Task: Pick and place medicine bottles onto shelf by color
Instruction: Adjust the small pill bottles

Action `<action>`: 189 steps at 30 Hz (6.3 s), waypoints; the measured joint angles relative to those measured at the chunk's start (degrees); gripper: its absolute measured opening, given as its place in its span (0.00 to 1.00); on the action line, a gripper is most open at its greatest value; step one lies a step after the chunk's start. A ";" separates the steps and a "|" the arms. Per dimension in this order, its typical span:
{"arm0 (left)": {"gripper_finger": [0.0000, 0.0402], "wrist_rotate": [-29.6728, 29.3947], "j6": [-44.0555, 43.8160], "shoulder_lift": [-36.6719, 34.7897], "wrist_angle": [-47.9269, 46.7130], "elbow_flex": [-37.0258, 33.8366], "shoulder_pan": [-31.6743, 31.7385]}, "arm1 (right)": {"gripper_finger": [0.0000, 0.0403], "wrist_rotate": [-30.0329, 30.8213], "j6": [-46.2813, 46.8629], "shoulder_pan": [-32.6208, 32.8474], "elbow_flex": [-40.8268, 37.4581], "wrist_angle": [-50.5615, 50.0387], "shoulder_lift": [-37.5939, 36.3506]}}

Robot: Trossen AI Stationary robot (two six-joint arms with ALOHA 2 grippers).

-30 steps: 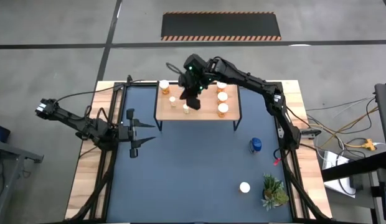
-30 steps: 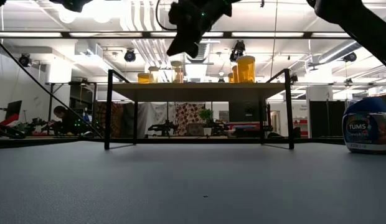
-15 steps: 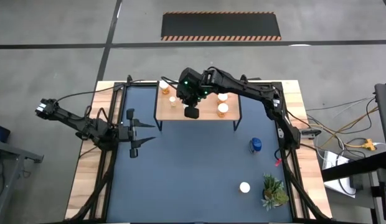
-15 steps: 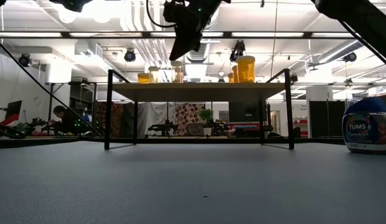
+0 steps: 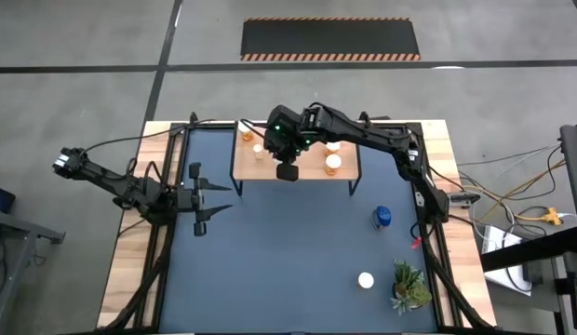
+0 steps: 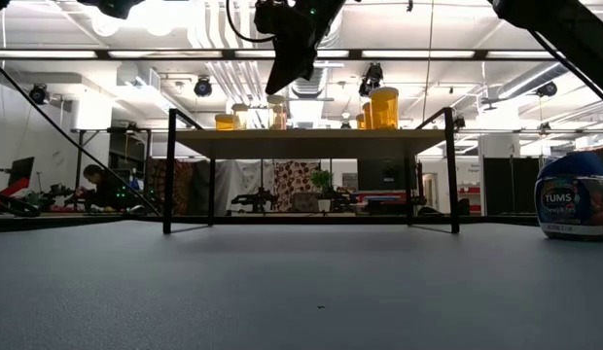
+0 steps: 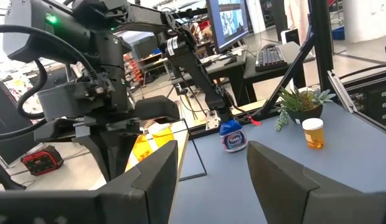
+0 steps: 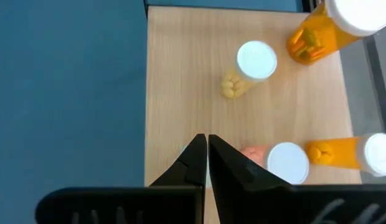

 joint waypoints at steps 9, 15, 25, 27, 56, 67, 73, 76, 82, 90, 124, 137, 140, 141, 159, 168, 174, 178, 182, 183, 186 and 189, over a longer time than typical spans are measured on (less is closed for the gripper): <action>0.44 0.02 -0.02 0.00 0.01 0.02 0.00 | 0.02 0.05 0.88 0.20 -0.02 -1.12 0.00; 0.44 0.02 -0.03 0.00 0.01 0.02 0.00 | 0.02 0.08 1.26 0.17 -0.02 -1.15 0.00; 0.44 0.04 -0.04 0.00 0.02 0.02 0.00 | 0.02 0.08 1.49 0.23 -0.33 -1.59 0.55; 0.44 0.03 -0.04 0.00 0.02 0.02 0.00 | 0.02 0.10 1.65 0.29 -0.33 -1.89 0.57; 0.44 0.04 -0.04 0.00 0.08 0.02 0.00 | 0.02 4.78 0.08 0.42 -0.26 -2.11 -1.09; 0.44 0.04 -0.04 0.00 0.06 0.02 0.00 | 0.02 4.75 -0.38 0.17 -0.42 -1.45 -0.40; 0.44 0.03 -0.04 0.02 0.08 0.02 0.00 | 0.02 4.75 -0.45 0.17 -1.18 -1.19 -0.31; 0.44 0.04 -0.04 0.01 0.08 0.02 0.00 | 0.02 4.63 -0.43 0.17 -1.22 -1.19 -0.31; 0.44 0.04 -0.04 0.02 0.08 0.02 0.00 | 0.02 4.54 -0.36 0.31 -1.22 -1.18 -0.31; 0.44 0.02 -0.04 0.02 0.08 0.00 0.02 | 0.02 4.39 -0.34 0.44 -1.22 -1.23 -0.31; 0.44 0.02 -0.04 0.02 0.08 0.00 0.00 | 0.02 6.39 -2.17 0.18 -1.03 1.83 -1.36; 0.44 0.03 -0.04 0.02 0.06 -0.02 0.00 | 0.02 10.35 -3.87 -4.42 -2.23 4.42 -1.40; 0.44 0.03 -0.04 0.02 0.07 -0.02 0.02 | 0.02 8.71 -4.72 -5.11 -3.35 5.14 -1.40; 0.44 0.03 -0.04 0.02 0.06 -0.02 0.02 | 0.02 8.07 -4.81 -5.25 -3.90 5.67 -1.40; 0.44 0.02 -0.02 0.02 0.06 -0.02 0.00 | 0.02 5.58 -4.82 -5.07 -6.16 6.83 -1.38; 0.44 0.02 -0.02 0.02 0.04 -0.02 0.00 | 0.02 3.89 -4.35 -4.52 -6.16 6.85 -1.38; 0.44 0.04 -0.02 0.02 0.04 -0.02 0.00 | 0.02 3.07 -3.46 -4.53 -6.16 6.66 -1.36; 0.44 0.04 -0.02 0.02 0.02 -0.02 0.00 | 0.02 3.07 -3.46 -4.55 -5.86 6.59 -1.36; 0.44 0.02 -0.02 0.02 0.02 -0.02 0.00 | 0.02 3.09 -3.31 -4.32 -5.66 6.64 -1.36; 0.44 0.02 -0.02 0.02 0.02 -0.02 0.01 | 0.02 3.07 -3.31 -4.31 -5.66 6.64 -1.36; 0.44 0.02 -0.02 0.02 0.02 -0.02 0.02 | 0.02 3.09 -3.31 -4.28 -5.66 6.68 -1.36; 0.44 0.04 -0.02 0.00 0.00 -0.02 0.00 | 0.02 3.11 -3.10 -4.28 -5.44 7.14 -1.46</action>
